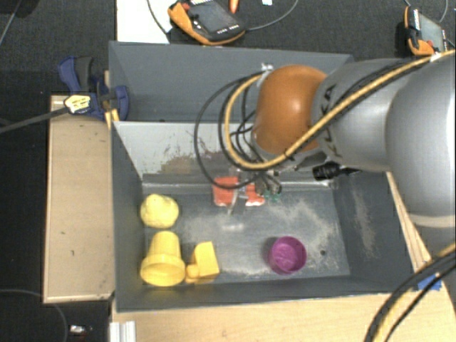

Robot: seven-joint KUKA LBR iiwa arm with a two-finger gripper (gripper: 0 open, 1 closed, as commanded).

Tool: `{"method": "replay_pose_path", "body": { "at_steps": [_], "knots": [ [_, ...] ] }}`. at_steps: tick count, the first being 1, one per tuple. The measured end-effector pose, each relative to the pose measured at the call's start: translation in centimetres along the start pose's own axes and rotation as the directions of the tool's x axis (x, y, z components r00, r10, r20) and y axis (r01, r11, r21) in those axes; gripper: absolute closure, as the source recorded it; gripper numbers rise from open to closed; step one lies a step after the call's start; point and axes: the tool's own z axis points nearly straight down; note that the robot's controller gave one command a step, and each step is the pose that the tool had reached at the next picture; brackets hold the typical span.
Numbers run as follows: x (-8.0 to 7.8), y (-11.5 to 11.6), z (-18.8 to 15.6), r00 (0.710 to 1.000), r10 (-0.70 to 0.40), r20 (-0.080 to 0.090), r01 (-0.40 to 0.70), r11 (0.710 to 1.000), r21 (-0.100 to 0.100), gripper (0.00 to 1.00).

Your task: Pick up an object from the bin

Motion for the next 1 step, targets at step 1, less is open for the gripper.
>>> {"method": "replay_pose_path", "body": {
  "at_steps": [1],
  "knots": [
    [-0.17, 0.04, -2.10, 1.000, 0.000, 0.006, 0.000, 1.000, -0.002, 1.00]
  ]
}}
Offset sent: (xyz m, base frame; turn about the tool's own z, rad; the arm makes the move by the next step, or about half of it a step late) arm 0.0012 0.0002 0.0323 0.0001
